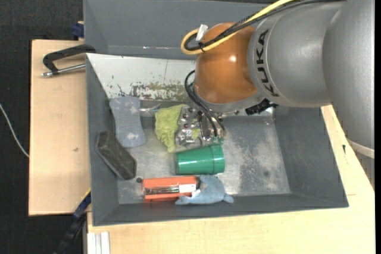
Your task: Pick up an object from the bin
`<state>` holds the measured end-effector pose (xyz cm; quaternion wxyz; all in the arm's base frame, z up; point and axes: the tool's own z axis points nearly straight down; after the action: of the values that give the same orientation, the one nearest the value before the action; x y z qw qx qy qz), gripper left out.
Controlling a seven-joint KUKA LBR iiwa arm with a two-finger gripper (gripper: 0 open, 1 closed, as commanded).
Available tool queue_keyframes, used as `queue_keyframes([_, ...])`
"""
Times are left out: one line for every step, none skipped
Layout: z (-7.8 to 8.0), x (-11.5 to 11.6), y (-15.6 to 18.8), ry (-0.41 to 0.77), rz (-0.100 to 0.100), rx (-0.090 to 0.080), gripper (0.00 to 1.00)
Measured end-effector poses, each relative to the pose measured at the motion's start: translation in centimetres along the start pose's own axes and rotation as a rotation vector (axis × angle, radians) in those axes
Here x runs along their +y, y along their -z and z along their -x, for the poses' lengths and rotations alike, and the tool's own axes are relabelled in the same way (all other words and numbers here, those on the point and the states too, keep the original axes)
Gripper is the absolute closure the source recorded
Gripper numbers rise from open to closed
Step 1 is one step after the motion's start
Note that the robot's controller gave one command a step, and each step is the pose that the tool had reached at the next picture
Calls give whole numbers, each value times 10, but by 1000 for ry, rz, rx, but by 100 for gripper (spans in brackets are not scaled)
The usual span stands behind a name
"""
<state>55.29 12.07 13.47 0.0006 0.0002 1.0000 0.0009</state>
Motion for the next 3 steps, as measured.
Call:
queue_keyframes([0,0,0,0,0,0,0])
queue_keyframes([0,0,0,0,0,0,100])
queue_keyframes([0,0,0,0,0,0,0])
